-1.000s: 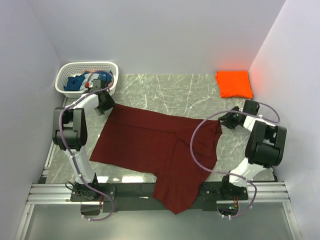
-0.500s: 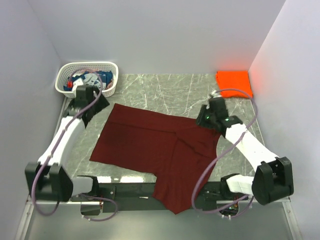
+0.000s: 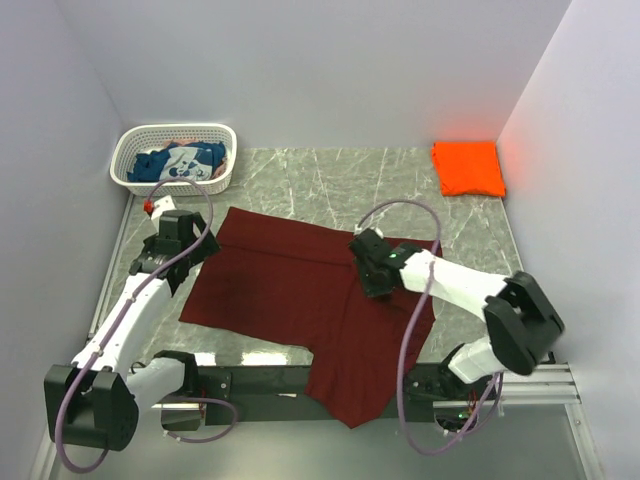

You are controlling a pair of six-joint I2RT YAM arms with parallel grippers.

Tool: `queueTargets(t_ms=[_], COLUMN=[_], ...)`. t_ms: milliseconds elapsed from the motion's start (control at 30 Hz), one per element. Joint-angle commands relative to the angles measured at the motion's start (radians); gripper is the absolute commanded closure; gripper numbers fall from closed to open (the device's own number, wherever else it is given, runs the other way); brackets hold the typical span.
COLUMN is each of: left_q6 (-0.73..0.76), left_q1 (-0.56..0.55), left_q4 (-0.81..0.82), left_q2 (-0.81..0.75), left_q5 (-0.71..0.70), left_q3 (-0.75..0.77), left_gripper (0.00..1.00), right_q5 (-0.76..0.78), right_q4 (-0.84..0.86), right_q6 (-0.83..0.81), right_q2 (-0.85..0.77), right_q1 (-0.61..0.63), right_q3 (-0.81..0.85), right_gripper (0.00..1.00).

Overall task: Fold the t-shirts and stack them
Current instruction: Fold the tshirt

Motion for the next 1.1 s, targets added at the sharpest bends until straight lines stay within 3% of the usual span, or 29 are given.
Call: queueTargets(t_ms=[0,233,600,1067], left_q6=[0.026,0.029,0.032,0.035], left_q1=[-0.004,-0.004,-0.004,-0.002], left_q4=[0.06,0.06,0.055,0.054], left_q2=[0.015,-0.002,0.018,0.041], left_q5=[-0.02,-0.035,-0.043,-0.046], left_q3=[0.025,0.019,0.025,0.031], left_gripper=[0.09,0.09,0.09,0.09], right_q5=[0.141,0.224,0.317,0.328], right_q4=[-0.05,-0.091,-0.125,-0.088], right_q6=[-0.026,-0.032,-0.091,-0.196], right_q2=[0.068,0.207,0.29,0.292], right_q1=[0.055,0.087,0.075,-0.085], right_q3=[0.076,0.15,0.203,0.243], right_gripper=[0.73,0.73,0.73,0.71])
